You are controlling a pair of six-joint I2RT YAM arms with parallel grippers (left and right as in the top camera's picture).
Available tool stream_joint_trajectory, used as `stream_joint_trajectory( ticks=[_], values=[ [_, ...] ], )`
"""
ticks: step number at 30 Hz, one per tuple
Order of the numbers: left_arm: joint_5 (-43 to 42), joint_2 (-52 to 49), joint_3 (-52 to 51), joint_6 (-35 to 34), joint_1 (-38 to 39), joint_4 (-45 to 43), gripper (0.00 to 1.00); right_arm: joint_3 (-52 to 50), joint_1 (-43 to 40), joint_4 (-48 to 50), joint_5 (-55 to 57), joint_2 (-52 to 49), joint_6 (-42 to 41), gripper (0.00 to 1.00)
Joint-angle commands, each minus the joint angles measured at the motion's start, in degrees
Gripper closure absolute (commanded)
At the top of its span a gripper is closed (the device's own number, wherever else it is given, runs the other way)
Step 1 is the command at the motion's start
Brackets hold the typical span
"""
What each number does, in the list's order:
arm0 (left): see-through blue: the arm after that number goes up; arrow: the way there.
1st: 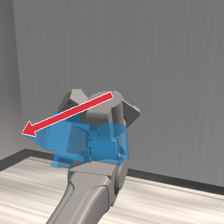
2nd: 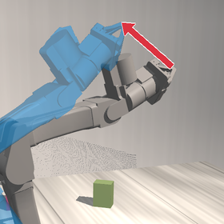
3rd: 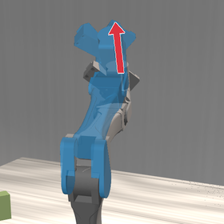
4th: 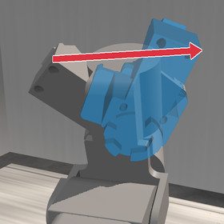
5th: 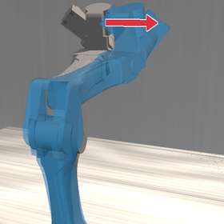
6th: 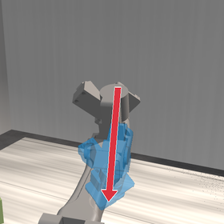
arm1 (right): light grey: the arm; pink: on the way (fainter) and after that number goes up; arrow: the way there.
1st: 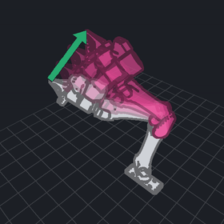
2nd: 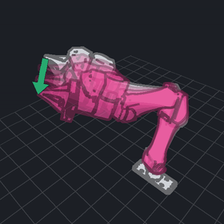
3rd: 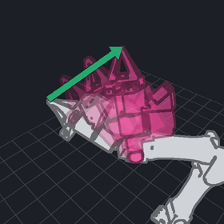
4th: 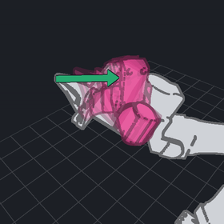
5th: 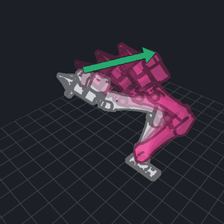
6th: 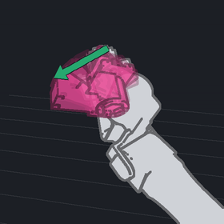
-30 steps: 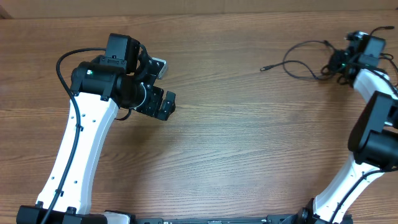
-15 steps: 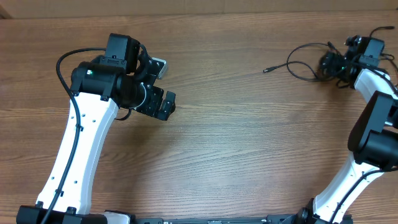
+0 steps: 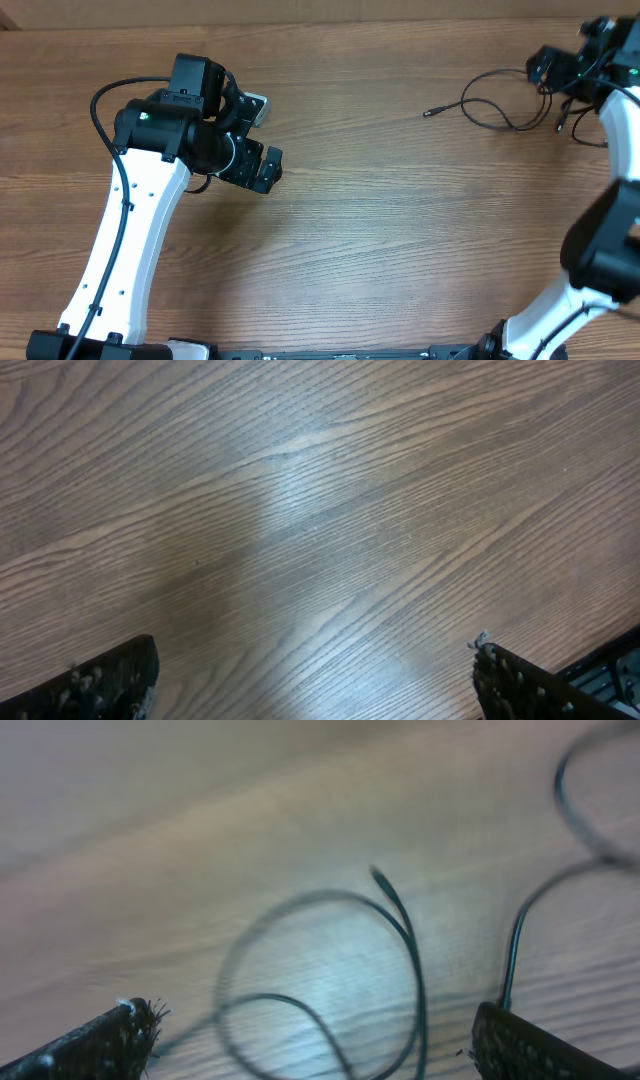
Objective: Untangle cables
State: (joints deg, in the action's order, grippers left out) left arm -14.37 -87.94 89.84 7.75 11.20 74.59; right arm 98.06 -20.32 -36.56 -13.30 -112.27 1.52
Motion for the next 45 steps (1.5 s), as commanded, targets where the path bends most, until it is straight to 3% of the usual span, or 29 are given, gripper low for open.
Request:
stream_joint_trajectory(
  ticks=[1, 11, 21, 45],
  values=[
    [-0.1, -0.1, 1.0, 1.2, -0.3, -0.1, 0.00, 3.1, 1.8, -1.9, -2.0, 9.2, 0.2, 0.00],
    [-0.1, -0.1, 1.0, 1.2, -0.3, -0.1, 0.00, 3.2, 11.2, -19.3, -1.8, 22.9, 0.2, 0.00],
    [-0.1, -0.1, 1.0, 1.2, -0.3, -0.1, 0.00, 3.1, 23.7, -35.9, -2.0, 24.0, 0.0, 0.00],
    [-0.1, -0.1, 1.0, 1.2, -0.3, -0.1, 0.00, 3.1, 24.8, -37.5, -2.2, 24.0, 0.0, 0.00]
  ],
)
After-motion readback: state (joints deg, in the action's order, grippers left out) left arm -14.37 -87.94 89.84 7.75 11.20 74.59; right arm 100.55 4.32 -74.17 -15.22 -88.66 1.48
